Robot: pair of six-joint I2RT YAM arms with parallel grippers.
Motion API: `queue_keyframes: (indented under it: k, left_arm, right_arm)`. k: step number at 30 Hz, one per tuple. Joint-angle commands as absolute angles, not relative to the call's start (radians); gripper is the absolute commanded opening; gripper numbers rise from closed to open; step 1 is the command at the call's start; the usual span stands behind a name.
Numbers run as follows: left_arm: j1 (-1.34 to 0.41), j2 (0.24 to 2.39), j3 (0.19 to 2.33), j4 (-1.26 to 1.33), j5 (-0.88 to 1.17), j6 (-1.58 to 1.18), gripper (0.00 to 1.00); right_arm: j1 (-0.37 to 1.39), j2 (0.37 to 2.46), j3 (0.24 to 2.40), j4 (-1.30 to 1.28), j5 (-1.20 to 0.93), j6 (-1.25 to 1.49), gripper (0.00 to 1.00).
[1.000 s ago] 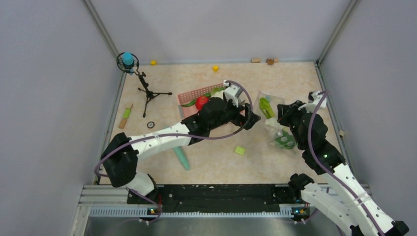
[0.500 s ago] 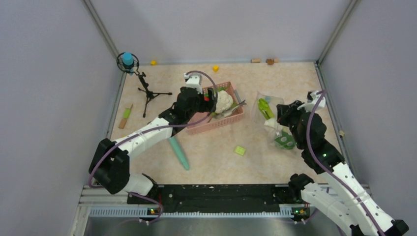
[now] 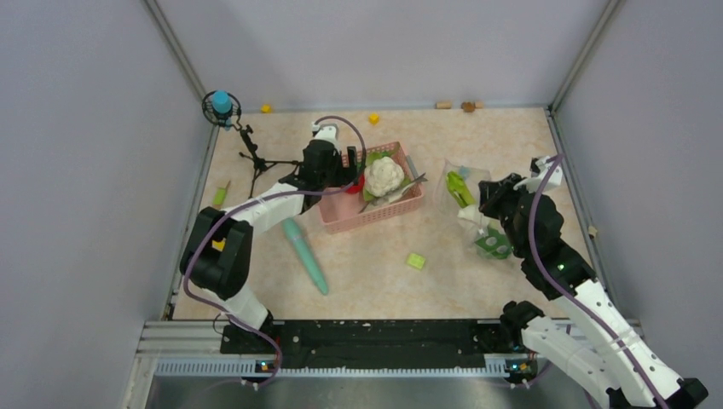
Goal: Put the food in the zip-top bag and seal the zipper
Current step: Pick up the fake vegetable from the bin.
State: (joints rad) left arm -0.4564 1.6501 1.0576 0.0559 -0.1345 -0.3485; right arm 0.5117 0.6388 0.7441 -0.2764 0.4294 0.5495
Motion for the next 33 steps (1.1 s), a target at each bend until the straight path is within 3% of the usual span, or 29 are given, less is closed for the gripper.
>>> queue_keyframes:
  k: [1, 33]
  left_arm:
    - [-0.426, 1.717, 1.125, 0.071, -0.043, -0.367, 0.97]
    - [-0.408, 1.975, 1.339, -0.089, 0.088, -0.383, 0.85]
  right_arm:
    - [0.503, 0.635, 0.748, -0.236, 0.451, 0.537, 0.0]
    - [0.504, 0.61, 0.683, -0.195, 0.479, 0.52, 0.0]
